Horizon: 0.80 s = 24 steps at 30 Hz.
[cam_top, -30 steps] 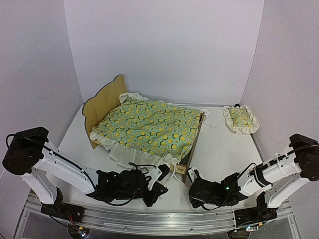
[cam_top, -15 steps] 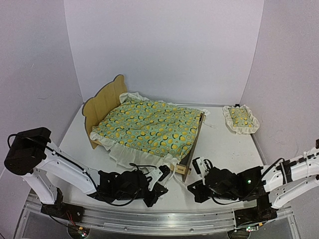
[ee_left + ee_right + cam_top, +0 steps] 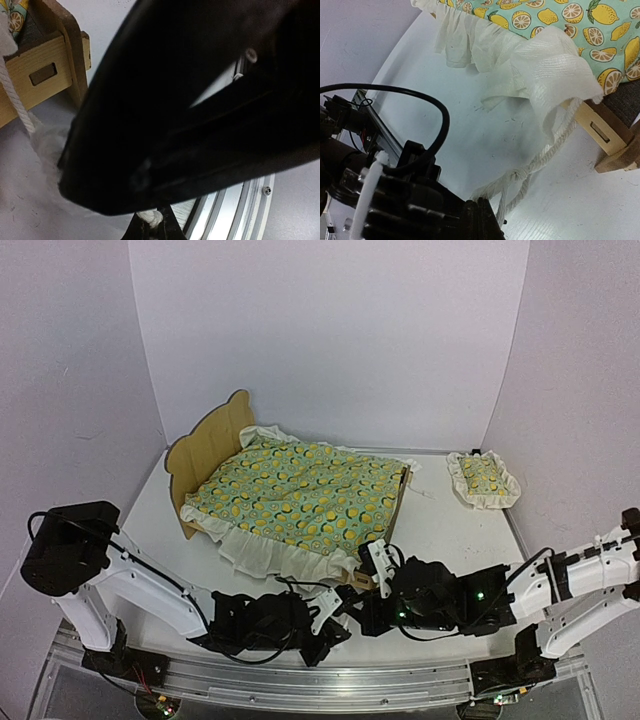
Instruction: Set up the pet bed
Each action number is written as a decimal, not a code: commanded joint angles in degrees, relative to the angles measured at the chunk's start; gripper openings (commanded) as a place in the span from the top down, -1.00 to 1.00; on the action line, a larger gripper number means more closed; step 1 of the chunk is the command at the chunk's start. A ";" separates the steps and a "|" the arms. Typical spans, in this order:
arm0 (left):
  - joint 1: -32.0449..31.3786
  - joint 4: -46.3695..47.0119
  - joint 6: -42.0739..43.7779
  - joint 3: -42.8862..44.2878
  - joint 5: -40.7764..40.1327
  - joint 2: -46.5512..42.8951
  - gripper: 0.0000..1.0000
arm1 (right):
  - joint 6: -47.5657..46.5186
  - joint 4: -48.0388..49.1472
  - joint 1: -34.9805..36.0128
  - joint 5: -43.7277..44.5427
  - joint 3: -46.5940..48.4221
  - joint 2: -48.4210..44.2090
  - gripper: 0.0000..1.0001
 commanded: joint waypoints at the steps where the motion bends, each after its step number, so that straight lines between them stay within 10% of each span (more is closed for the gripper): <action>1: -0.45 4.67 0.41 -0.72 0.39 -1.39 0.81 | 2.90 7.50 -1.41 -2.38 2.59 3.51 1.00; 8: -0.45 6.34 -4.35 -4.83 8.85 -6.42 -0.14 | 2.63 9.97 -2.08 -5.47 1.90 5.68 1.00; 9: -0.45 6.32 -5.25 -5.75 10.39 -7.05 -0.85 | 2.51 9.98 -2.08 -5.55 1.80 5.67 1.00; 10: -0.45 6.18 -6.00 -6.71 11.22 -7.98 -0.97 | 2.35 9.98 -2.16 -5.68 1.66 5.71 1.00; 18: 0.30 5.07 -9.87 -13.60 0.22 -18.11 -0.96 | 0.13 10.29 -2.23 -8.63 2.81 8.06 1.00; 24: 0.40 4.26 4.46 -8.83 -10.68 -15.10 -0.96 | 0.47 10.57 -2.24 -10.34 3.22 8.33 1.00</action>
